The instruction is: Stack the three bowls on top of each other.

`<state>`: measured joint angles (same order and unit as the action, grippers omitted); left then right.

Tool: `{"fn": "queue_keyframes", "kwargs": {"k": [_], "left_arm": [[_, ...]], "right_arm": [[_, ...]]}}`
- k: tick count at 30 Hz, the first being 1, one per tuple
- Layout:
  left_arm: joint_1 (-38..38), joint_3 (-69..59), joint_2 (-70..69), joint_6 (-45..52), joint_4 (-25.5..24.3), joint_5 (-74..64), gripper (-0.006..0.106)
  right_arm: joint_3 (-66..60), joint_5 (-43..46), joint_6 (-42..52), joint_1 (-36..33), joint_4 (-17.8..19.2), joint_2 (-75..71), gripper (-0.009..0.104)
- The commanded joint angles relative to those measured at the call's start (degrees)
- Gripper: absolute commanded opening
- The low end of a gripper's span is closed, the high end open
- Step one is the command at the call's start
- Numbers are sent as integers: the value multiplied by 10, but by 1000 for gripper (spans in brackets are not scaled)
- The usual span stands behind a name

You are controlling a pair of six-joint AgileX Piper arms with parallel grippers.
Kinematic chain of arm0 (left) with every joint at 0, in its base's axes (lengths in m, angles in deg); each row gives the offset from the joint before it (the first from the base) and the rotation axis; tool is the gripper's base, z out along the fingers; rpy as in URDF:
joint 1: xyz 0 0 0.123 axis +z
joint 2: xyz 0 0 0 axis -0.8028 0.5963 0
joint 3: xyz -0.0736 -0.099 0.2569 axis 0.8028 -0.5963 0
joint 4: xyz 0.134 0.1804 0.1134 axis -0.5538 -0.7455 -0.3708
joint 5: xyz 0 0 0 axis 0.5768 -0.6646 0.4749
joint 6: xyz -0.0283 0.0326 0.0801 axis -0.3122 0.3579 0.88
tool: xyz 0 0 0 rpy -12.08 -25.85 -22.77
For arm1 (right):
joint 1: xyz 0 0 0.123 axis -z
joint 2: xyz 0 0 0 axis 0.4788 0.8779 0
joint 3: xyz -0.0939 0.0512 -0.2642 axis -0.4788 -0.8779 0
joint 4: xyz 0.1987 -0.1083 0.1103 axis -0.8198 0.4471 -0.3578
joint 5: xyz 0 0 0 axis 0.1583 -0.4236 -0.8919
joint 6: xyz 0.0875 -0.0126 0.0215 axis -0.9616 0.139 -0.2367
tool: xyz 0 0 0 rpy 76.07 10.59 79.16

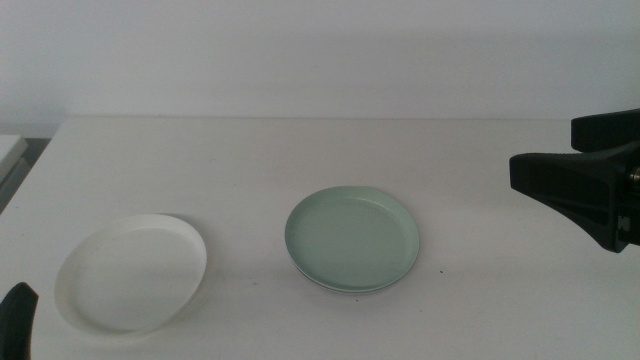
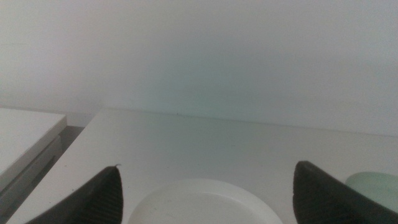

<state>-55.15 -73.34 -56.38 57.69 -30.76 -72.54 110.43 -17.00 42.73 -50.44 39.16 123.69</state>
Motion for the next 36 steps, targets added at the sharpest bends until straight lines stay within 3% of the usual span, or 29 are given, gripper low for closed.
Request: {"fn": "queue_keyframes", "kwargs": {"k": [1, 5, 10, 16, 22, 28, 31, 36], "left_arm": [[1, 0, -2, 0, 0, 7, 94], [1, 0, -2, 0, 0, 7, 94], [1, 133, 5, -2, 0, -207, 94], [1, 284, 142, -3, -10, -288, 94], [1, 376, 282, -27, 4, -517, 94], [1, 395, 373, 10, 11, -506, 94], [1, 404, 414, -21, 24, -500, 94], [3, 465, 550, -15, -34, -519, 94]], "right_arm": [[-3, 2, -3, 2, 0, -2, 79], [-3, 2, -3, 2, 0, -2, 79], [-3, 2, -3, 2, 0, -2, 79], [-3, 2, -3, 2, 0, -2, 79], [-3, 2, -3, 2, 0, -2, 79], [-3, 2, -3, 2, 0, -2, 79], [-3, 2, -3, 2, 0, -2, 79], [-3, 2, -3, 2, 0, -2, 79]]}}
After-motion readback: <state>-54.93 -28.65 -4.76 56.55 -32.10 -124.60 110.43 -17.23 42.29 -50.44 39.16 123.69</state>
